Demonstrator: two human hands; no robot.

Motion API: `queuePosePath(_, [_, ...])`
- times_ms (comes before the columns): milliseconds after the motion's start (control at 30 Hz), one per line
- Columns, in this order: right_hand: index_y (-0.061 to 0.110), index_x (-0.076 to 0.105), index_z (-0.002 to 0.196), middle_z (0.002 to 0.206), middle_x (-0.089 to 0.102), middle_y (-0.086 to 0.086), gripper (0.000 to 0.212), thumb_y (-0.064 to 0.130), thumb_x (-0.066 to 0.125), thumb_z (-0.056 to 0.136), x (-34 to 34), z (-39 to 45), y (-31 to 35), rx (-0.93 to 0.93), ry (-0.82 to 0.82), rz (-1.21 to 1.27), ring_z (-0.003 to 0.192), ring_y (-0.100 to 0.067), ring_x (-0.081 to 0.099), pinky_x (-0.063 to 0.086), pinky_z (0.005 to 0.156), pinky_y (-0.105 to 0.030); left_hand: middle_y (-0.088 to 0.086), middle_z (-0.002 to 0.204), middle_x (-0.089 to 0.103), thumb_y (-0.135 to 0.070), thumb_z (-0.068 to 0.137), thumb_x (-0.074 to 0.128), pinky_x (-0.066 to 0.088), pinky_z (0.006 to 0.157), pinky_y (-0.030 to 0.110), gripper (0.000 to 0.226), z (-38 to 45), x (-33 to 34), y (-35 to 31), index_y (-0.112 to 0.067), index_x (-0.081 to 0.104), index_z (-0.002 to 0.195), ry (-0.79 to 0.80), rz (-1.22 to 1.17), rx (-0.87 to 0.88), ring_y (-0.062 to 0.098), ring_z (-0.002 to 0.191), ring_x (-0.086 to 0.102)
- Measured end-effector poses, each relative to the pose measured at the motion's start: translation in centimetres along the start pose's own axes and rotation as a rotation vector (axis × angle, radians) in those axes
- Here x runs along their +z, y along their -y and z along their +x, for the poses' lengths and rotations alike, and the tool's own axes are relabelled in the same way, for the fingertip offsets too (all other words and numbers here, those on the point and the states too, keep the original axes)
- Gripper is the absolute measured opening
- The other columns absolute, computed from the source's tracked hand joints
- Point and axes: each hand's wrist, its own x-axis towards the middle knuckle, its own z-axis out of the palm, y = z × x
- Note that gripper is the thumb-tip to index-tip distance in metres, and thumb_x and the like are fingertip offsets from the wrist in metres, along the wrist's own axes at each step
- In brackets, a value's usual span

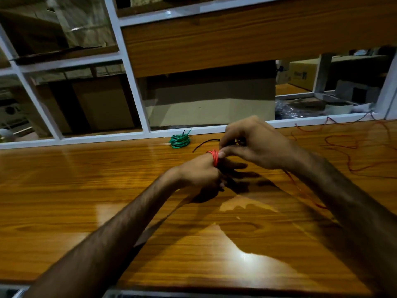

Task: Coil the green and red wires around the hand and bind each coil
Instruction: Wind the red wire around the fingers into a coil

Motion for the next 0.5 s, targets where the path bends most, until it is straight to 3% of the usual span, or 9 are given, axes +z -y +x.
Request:
queuePosePath(67, [0.023, 0.077, 0.094, 0.083, 0.064, 0.017, 0.009, 0.028, 0.077, 0.087, 0.0, 0.1, -0.2, -0.034, -0.059, 0.007, 0.078, -0.002, 0.06, 0.044, 0.064, -0.015, 0.019, 0.119, 0.075, 0.014, 0.099, 0.048, 0.061, 0.095, 0.046, 0.048, -0.4, -0.1, -0.7, -0.021, 0.059, 0.131, 0.131, -0.121, -0.026, 0.025, 0.102, 0.075])
queuePosePath(133, [0.022, 0.076, 0.09, 0.083, 0.067, 0.013, 0.013, 0.032, 0.079, 0.084, 0.3, 0.1, -0.5, -0.045, -0.096, 0.055, 0.077, -0.006, 0.061, 0.047, 0.064, -0.019, 0.019, 0.126, 0.074, 0.019, 0.097, 0.041, 0.059, 0.096, 0.035, 0.05, -0.7, -0.3, -1.3, -0.006, 0.064, 0.133, 0.302, -0.209, -0.003, 0.024, 0.111, 0.073])
queuePosePath(233, [0.021, 0.077, 0.087, 0.078, 0.07, 0.006, 0.01, 0.031, 0.076, 0.087, 0.7, 0.3, -1.0, 0.066, -0.074, 0.262, 0.075, -0.009, 0.064, 0.051, 0.066, -0.028, 0.022, 0.128, 0.072, 0.02, 0.096, 0.037, 0.058, 0.094, 0.025, 0.05, -1.5, -0.9, -2.2, 0.005, 0.062, 0.136, 0.535, -0.396, 0.085, 0.026, 0.114, 0.071])
queuePosePath(333, [0.011, 0.075, 0.095, 0.086, 0.072, -0.013, 0.02, 0.024, 0.06, 0.1, 1.2, 0.0, -0.3, 0.129, 0.016, 0.547, 0.08, -0.02, 0.067, 0.053, 0.071, -0.038, 0.026, 0.123, 0.072, 0.017, 0.094, 0.043, 0.061, 0.089, 0.026, 0.048, -2.5, -1.3, -2.8, 0.008, 0.059, 0.139, 0.683, -0.819, 0.222, 0.032, 0.113, 0.073])
queuePosePath(400, [0.016, 0.071, 0.104, 0.096, 0.07, -0.013, 0.017, 0.022, 0.056, 0.102, 1.6, -0.5, 0.6, 0.141, 0.07, 0.596, 0.084, -0.014, 0.068, 0.054, 0.069, -0.029, 0.034, 0.138, 0.059, 0.017, 0.096, 0.042, 0.059, 0.096, 0.034, 0.061, -3.1, -1.3, -3.1, 0.004, 0.037, 0.155, 0.668, -1.166, 0.321, 0.041, 0.123, 0.066])
queuePosePath(467, [0.018, 0.066, 0.108, 0.092, 0.065, -0.005, 0.015, 0.02, 0.051, 0.105, 2.6, -0.8, 0.9, 0.222, 0.142, 0.538, 0.066, -0.002, 0.057, 0.045, 0.057, -0.015, 0.029, 0.159, 0.041, 0.006, 0.101, 0.036, 0.046, 0.113, 0.035, 0.066, -3.1, -1.5, -3.3, -0.009, 0.027, 0.164, 0.526, -1.284, 0.383, 0.04, 0.144, 0.049])
queuePosePath(500, [0.019, 0.065, 0.105, 0.083, 0.062, -0.001, 0.018, 0.022, 0.047, 0.107, 3.1, -0.8, 0.9, 0.305, 0.187, 0.539, 0.06, -0.002, 0.051, 0.042, 0.054, -0.018, 0.026, 0.166, 0.032, -0.002, 0.104, 0.034, 0.036, 0.12, 0.035, 0.063, -3.0, -1.7, -3.5, -0.011, 0.024, 0.165, 0.418, -1.3, 0.406, 0.039, 0.153, 0.036])
